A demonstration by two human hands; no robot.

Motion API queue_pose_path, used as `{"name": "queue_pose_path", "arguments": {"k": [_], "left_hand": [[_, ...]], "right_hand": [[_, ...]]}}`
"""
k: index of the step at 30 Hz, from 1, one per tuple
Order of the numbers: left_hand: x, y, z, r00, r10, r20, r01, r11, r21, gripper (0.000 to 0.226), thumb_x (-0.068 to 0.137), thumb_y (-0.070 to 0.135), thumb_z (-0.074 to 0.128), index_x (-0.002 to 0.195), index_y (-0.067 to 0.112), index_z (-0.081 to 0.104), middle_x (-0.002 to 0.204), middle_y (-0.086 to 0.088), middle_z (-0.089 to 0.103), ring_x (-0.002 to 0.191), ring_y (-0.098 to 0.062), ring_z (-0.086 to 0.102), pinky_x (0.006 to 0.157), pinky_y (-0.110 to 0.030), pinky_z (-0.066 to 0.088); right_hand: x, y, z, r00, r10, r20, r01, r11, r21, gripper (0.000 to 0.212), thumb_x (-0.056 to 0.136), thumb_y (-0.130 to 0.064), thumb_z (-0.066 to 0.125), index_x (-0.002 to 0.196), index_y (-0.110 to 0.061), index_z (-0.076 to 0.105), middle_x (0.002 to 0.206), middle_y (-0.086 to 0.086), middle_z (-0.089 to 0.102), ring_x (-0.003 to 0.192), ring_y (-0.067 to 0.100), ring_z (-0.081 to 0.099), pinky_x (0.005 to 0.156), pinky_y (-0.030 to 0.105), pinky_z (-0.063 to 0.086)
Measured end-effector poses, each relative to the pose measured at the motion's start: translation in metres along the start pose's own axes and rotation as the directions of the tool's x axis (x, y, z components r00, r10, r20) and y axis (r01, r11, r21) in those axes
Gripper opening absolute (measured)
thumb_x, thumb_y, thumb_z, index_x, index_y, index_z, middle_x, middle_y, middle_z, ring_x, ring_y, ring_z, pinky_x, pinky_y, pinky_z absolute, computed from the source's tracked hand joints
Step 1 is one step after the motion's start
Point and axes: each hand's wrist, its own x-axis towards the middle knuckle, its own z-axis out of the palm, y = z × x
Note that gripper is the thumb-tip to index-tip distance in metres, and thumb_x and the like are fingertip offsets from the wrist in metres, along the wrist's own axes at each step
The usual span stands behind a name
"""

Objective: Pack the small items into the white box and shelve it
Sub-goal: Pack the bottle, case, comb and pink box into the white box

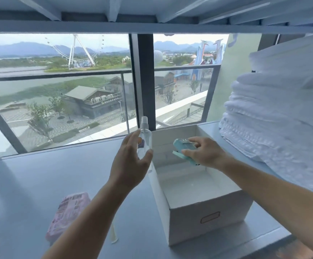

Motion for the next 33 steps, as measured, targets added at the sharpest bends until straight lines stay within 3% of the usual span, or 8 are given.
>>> {"name": "queue_pose_path", "arguments": {"k": [6,10,14,18,22,24,27,33], "left_hand": [[0.005,0.002,0.019,0.994,-0.094,-0.049,0.095,0.995,0.025,0.058,0.085,0.022,0.061,0.138,0.018,0.038,0.118,0.004,0.052,0.099,-0.008,0.049,0.081,-0.023,0.034],[0.005,0.002,0.024,0.989,-0.130,-0.073,0.132,0.991,0.024,0.058,0.085,0.022,0.060,0.138,0.018,0.038,0.124,0.001,0.054,0.098,-0.004,0.045,0.083,-0.022,0.034],[0.004,0.001,0.022,0.988,-0.127,-0.089,0.131,0.991,0.036,0.059,0.084,0.022,0.062,0.138,0.019,0.038,0.121,0.005,0.053,0.098,-0.002,0.045,0.083,-0.021,0.034],[0.003,0.001,0.021,0.988,-0.112,-0.106,0.117,0.992,0.052,0.060,0.083,0.023,0.064,0.137,0.019,0.039,0.129,0.003,0.053,0.099,-0.002,0.046,0.085,-0.022,0.036],[0.006,0.008,0.022,0.992,-0.073,-0.103,0.080,0.995,0.064,0.060,0.083,0.023,0.064,0.137,0.020,0.040,0.132,0.003,0.052,0.103,-0.005,0.050,0.086,-0.023,0.038],[0.010,0.014,0.023,0.993,-0.051,-0.103,0.058,0.996,0.066,0.060,0.082,0.024,0.064,0.137,0.022,0.040,0.135,0.003,0.051,0.108,-0.009,0.052,0.087,-0.024,0.038],[0.016,0.026,0.030,0.997,-0.012,-0.079,0.016,0.998,0.054,0.060,0.083,0.023,0.064,0.137,0.023,0.039,0.133,0.007,0.049,0.096,0.001,0.049,0.083,-0.022,0.036],[0.022,0.036,0.060,0.990,0.066,0.127,-0.074,0.996,0.059,0.059,0.083,0.024,0.064,0.137,0.023,0.039,0.131,0.008,0.050,0.096,-0.001,0.048,0.080,-0.020,0.038]], "right_hand": [[0.033,0.011,0.013,0.982,-0.082,0.171,0.091,0.995,-0.046,0.056,0.075,-0.034,0.067,0.128,-0.023,0.051,0.121,0.003,0.058,0.090,0.013,0.052,0.073,0.019,0.041],[0.043,0.017,0.033,0.949,-0.096,0.300,0.125,0.989,-0.078,0.060,0.075,-0.029,0.066,0.131,-0.020,0.048,0.123,0.008,0.049,0.096,0.022,0.056,0.058,0.025,0.052],[0.043,0.025,0.050,0.921,-0.085,0.381,0.154,0.976,-0.154,0.054,0.077,-0.031,0.063,0.127,-0.021,0.048,0.121,0.012,0.043,0.103,0.025,0.052,0.077,0.024,0.047],[0.050,0.028,0.042,0.924,-0.060,0.378,0.127,0.980,-0.154,0.060,0.072,-0.031,0.071,0.126,-0.016,0.050,0.126,0.008,0.050,0.106,0.023,0.052,0.085,0.029,0.048],[0.052,0.021,0.016,0.939,-0.115,0.325,0.155,0.983,-0.099,0.077,0.071,-0.040,0.074,0.135,-0.015,0.041,0.141,0.006,0.044,0.129,0.022,0.041,0.105,0.029,0.031],[0.048,0.014,-0.008,0.956,-0.205,0.212,0.213,0.977,-0.019,0.076,0.069,-0.043,0.075,0.134,-0.017,0.043,0.141,0.004,0.047,0.128,0.020,0.043,0.105,0.029,0.031],[0.035,0.017,-0.044,0.957,-0.286,0.042,0.286,0.958,-0.009,0.069,0.073,-0.039,0.073,0.133,-0.018,0.047,0.138,0.002,0.050,0.126,0.016,0.045,0.095,0.019,0.029],[0.004,0.067,-0.066,0.987,-0.162,-0.002,0.162,0.986,0.029,0.065,0.075,-0.038,0.071,0.133,-0.021,0.046,0.138,0.000,0.049,0.123,0.015,0.047,0.094,0.021,0.032]]}}
